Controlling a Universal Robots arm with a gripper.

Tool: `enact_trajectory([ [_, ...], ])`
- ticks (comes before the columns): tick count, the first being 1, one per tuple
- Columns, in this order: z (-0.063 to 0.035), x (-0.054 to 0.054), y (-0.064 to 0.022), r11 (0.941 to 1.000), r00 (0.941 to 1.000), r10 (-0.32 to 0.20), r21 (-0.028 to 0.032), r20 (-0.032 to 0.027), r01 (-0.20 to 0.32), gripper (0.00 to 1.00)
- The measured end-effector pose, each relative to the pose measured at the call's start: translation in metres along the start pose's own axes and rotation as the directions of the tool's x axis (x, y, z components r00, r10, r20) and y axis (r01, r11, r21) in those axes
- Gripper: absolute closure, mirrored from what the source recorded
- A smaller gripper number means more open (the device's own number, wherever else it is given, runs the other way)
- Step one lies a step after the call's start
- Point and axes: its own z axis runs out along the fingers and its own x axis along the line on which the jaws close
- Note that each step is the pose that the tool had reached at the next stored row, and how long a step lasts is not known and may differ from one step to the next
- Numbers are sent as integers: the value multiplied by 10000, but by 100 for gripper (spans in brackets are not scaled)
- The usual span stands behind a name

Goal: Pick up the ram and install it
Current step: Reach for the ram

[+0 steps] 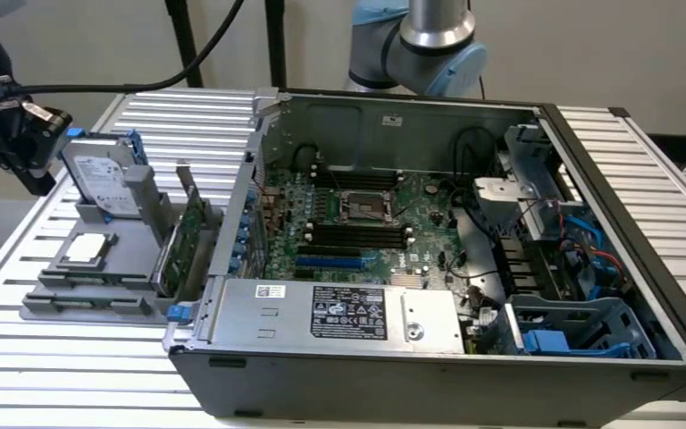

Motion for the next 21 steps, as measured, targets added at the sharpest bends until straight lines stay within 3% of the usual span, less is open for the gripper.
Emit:
enact_trajectory([
  [5,24,1,-1,9961,9961,-878,-6,-41,878,100],
  [11,58,1,-2,9808,9808,-1950,-22,-103,1949,100],
  [15,83,1,-3,9642,9641,-2652,-38,-157,2652,100],
  [21,119,1,-5,9295,9292,-3689,-71,-243,3688,100],
])
